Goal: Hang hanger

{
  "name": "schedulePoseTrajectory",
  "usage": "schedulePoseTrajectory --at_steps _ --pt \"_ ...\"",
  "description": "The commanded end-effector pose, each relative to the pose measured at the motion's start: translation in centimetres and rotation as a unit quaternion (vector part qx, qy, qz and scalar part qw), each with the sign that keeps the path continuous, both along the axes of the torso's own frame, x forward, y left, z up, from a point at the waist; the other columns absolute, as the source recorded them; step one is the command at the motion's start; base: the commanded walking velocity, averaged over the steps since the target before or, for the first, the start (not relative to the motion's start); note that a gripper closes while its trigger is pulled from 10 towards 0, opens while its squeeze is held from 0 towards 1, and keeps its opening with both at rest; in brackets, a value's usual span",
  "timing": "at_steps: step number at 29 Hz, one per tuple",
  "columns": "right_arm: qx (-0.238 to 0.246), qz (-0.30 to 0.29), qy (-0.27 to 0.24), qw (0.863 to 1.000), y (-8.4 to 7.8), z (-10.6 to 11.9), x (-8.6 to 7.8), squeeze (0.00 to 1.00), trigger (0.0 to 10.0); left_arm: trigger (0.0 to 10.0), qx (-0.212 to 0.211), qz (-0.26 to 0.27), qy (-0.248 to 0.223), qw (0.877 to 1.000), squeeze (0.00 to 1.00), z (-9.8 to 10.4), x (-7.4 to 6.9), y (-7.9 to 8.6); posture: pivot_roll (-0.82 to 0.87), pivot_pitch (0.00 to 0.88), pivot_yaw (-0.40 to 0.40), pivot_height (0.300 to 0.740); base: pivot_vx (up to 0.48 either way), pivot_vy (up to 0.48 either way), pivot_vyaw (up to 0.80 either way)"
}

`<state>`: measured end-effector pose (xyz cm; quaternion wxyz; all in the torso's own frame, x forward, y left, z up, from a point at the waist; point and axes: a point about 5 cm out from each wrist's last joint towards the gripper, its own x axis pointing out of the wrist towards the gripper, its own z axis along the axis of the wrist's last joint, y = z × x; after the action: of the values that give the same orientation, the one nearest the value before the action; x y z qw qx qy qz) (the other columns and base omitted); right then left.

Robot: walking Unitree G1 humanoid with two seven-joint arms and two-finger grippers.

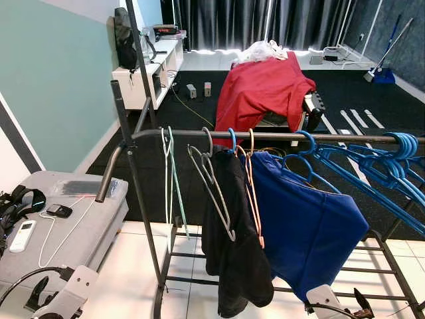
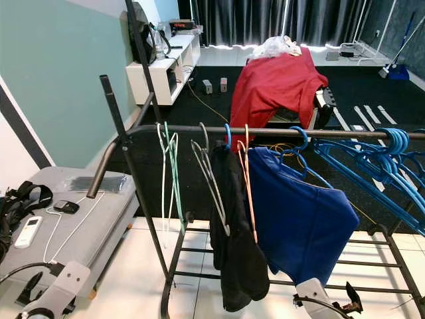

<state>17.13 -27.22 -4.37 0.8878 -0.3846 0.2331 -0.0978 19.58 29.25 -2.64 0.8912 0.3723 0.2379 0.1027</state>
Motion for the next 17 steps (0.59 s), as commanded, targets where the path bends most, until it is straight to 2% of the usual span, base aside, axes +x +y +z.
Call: schedulePoseTrajectory --at_steps 1,17 --pt "0.0 0.001 0.005 1.0 0.17 -0.11 0.05 0.0 10.0 10.0 0.01 0.003 0.005 1.0 0.0 0.32 0.01 0.84 -0.05 0.034 0.002 0.74 0.0 0.0 0.0" --pt "-0.001 -0.003 0.006 1.0 -0.43 0.09 0.04 0.0 10.0 10.0 0.01 -0.004 0.0 1.0 0.0 0.25 0.18 0.35 -0.03 0.016 -0.028 0.74 0.0 0.0 0.0"
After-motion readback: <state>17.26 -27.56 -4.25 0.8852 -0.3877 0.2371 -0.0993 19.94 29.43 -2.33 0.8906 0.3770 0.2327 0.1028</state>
